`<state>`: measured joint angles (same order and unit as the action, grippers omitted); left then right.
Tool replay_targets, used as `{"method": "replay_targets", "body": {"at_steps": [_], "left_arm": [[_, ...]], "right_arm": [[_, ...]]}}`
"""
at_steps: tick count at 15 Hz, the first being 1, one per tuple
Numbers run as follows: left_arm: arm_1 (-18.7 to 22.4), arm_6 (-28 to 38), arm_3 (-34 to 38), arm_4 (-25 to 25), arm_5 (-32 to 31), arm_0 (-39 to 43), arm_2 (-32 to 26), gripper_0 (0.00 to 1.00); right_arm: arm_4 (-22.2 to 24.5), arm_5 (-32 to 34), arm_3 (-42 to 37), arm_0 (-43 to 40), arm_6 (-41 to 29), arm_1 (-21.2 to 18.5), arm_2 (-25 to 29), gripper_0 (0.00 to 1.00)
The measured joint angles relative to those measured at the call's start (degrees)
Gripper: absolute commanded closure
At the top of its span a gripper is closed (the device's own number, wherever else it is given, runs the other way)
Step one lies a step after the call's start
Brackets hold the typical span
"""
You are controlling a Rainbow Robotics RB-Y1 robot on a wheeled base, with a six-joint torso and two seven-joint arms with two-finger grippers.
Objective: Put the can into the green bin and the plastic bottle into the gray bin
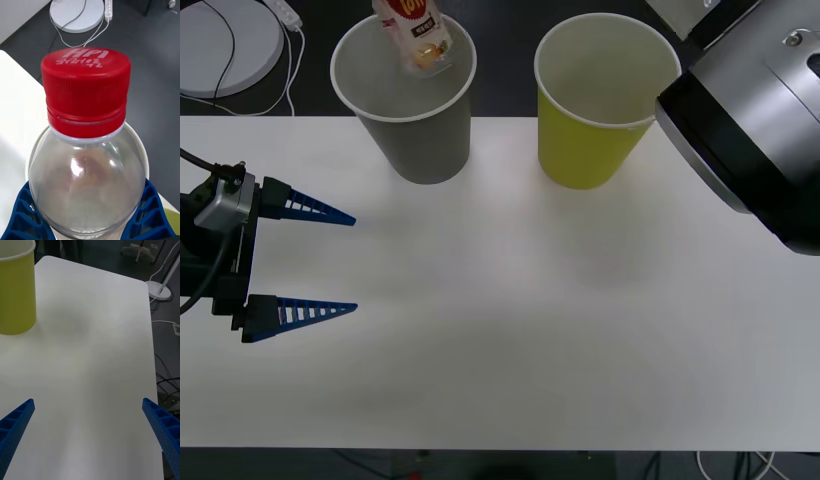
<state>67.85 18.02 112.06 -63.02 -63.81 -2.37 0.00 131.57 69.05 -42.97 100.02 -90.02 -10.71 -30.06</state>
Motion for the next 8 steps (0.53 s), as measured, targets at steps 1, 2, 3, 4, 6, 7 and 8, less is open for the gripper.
{"method": "replay_targets", "body": {"at_steps": [1,2,3,4,6,7,8], "left_arm": [[0.0,0.0,0.0,0.0,0.0,0.0,0.0,0.0],[0.0,0.0,0.0,0.0,0.0,0.0,0.0,0.0],[0.0,0.0,0.0,0.0,0.0,0.0,0.0,0.0],[0.0,0.0,0.0,0.0,0.0,0.0,0.0,0.0],[0.0,0.0,0.0,0.0,0.0,0.0,0.0,0.0],[0.0,0.0,0.0,0.0,0.0,0.0,0.0,0.0],[0.0,0.0,0.0,0.0,0.0,0.0,0.0,0.0]], "right_arm": [[0.4,-0.9,0.5,0.1,0.0,0.5,0.0,1.0],[0.9,-1.4,0.7,0.1,0.0,0.9,0.0,1.0],[1.4,-1.6,0.8,0.1,0.0,1.3,0.0,1.0],[1.7,-1.7,0.9,0.1,0.0,1.6,0.0,1.0],[1.8,-1.9,1.0,0.1,0.0,1.8,-0.3,1.0],[1.7,-2.1,1.0,0.1,0.0,1.9,-0.5,1.0],[1.7,-2.3,1.0,0.1,0.0,2.0,-0.7,0.99]]}}
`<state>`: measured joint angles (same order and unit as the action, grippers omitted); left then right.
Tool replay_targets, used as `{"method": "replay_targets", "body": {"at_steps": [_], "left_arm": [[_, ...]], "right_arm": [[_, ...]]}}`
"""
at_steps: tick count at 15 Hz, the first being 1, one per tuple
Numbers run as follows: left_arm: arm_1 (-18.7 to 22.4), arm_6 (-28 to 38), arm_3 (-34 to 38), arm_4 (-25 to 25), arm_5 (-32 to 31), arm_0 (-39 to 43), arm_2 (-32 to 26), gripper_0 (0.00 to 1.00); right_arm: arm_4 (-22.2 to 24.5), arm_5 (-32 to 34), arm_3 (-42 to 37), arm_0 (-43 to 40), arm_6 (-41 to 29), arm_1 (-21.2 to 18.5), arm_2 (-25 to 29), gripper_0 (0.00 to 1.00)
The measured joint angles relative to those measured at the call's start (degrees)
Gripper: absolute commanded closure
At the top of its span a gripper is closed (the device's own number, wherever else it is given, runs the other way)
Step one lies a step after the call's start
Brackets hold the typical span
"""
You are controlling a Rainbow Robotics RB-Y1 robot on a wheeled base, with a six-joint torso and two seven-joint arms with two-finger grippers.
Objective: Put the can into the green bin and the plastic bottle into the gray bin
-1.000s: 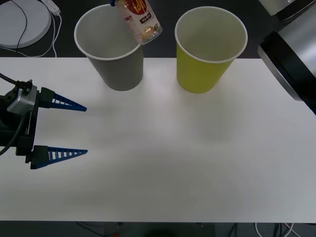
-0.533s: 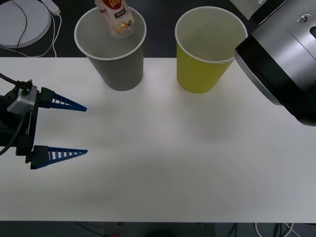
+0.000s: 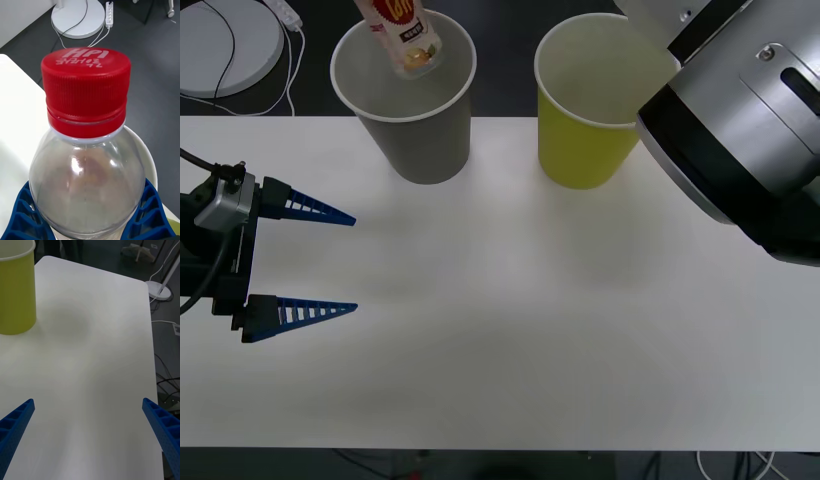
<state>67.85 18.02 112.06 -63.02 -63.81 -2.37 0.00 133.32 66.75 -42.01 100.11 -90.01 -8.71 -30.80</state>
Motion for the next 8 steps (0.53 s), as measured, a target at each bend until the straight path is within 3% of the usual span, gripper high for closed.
{"method": "replay_targets", "body": {"at_steps": [2,8], "left_arm": [[0.0,0.0,0.0,0.0,0.0,0.0,0.0,0.0],[0.0,0.0,0.0,0.0,0.0,0.0,0.0,0.0]], "right_arm": [[-0.2,-0.5,0.0,0.0,0.0,0.0,-0.4,0.0],[-3.3,-5.6,3.0,0.0,0.2,0.0,-1.9,0.0]]}}
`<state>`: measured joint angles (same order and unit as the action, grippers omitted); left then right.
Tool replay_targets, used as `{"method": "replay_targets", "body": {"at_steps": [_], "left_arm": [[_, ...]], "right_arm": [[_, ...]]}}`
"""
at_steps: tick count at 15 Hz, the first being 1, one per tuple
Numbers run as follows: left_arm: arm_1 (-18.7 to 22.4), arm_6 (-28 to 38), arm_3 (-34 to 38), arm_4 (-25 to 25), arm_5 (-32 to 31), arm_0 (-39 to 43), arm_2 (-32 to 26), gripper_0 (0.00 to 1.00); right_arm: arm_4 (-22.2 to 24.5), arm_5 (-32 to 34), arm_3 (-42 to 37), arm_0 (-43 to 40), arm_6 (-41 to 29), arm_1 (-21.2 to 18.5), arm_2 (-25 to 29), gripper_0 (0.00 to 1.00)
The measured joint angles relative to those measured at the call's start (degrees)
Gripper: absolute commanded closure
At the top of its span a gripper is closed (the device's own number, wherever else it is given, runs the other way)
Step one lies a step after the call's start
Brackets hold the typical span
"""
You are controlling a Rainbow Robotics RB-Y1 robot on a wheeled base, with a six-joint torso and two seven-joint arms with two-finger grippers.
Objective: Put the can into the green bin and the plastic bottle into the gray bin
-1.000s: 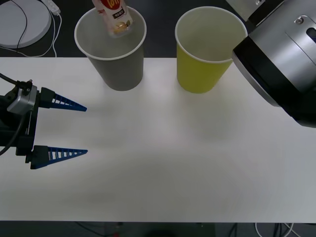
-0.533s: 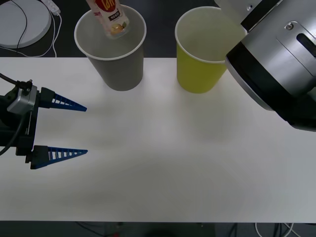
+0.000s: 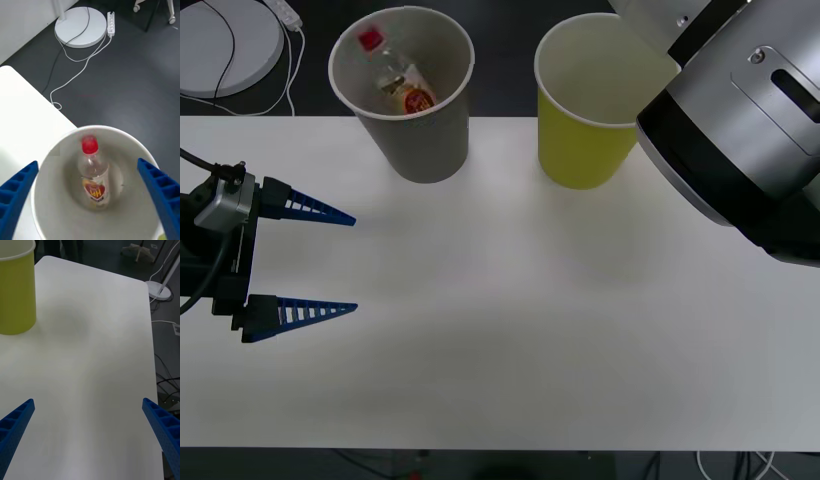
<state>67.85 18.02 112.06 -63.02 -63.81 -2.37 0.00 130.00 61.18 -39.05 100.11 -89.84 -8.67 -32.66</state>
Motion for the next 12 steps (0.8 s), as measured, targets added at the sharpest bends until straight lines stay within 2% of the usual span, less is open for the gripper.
{"method": "replay_targets", "body": {"at_steps": [4,8,12], "left_arm": [[0.0,0.0,0.0,0.0,0.0,0.0,0.0,0.0],[0.0,0.0,0.0,0.0,0.0,0.0,0.0,0.0],[0.0,0.0,0.0,0.0,0.0,0.0,0.0,0.0]], "right_arm": [[-0.1,0.0,0.0,0.0,0.4,0.0,-0.2,0.0],[-1.4,1.9,-0.1,0.0,3.9,-0.8,1.1,0.0],[-7.9,7.2,-3.1,-0.3,9.7,-5.7,2.0,0.0]]}}
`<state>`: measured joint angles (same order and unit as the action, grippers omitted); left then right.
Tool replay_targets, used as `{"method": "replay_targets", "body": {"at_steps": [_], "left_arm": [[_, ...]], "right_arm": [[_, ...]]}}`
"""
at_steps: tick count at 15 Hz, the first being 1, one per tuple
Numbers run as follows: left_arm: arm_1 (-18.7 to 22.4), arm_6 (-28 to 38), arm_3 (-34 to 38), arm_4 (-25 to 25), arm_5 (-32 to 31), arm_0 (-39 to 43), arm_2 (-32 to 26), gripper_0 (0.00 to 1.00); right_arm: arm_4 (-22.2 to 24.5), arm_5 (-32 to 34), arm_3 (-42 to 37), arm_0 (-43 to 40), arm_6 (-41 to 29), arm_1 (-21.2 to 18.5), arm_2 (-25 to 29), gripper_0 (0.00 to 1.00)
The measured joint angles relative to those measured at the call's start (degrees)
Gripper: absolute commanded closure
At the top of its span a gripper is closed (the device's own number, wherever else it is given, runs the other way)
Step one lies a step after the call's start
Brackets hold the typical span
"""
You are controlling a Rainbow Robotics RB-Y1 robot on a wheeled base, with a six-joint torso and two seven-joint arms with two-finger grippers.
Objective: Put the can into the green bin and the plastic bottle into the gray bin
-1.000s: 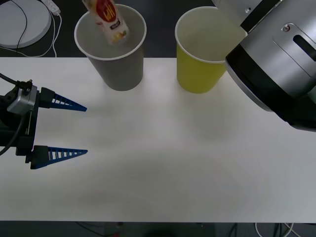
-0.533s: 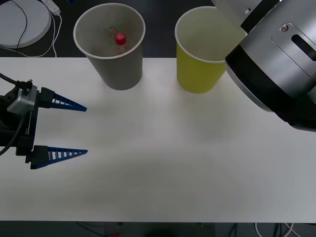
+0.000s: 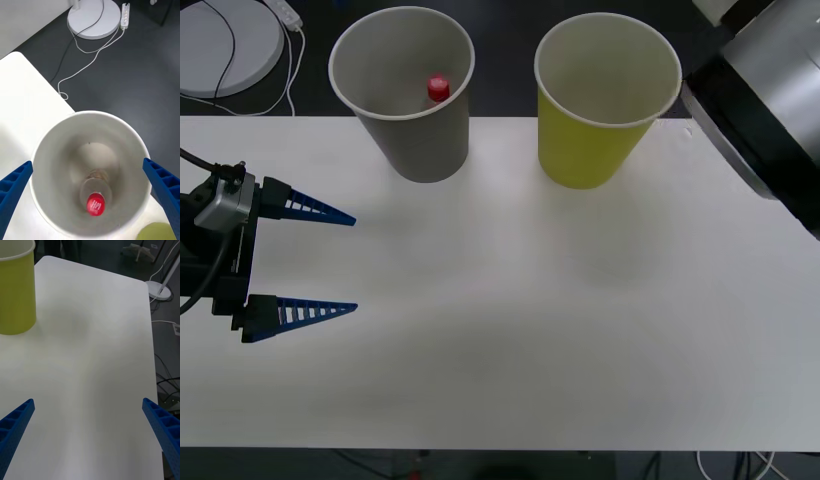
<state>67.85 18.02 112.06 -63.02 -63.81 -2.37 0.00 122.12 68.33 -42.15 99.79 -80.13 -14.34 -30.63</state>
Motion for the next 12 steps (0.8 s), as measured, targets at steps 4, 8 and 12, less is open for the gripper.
{"method": "replay_targets", "body": {"at_steps": [4,8,12], "left_arm": [[0.0,0.0,0.0,0.0,0.0,0.0,0.0,0.0],[0.0,0.0,0.0,0.0,0.0,0.0,0.0,0.0],[0.0,0.0,0.0,0.0,0.0,0.0,0.0,0.0]], "right_arm": [[-5.7,6.1,-14.3,-5.6,1.2,-8.7,0.0,0.0],[-12.0,7.7,-30.3,-12.9,1.2,-18.3,0.0,0.0],[-16.8,7.7,-45.1,-21.2,2.2,-27.5,2.1,0.0]]}}
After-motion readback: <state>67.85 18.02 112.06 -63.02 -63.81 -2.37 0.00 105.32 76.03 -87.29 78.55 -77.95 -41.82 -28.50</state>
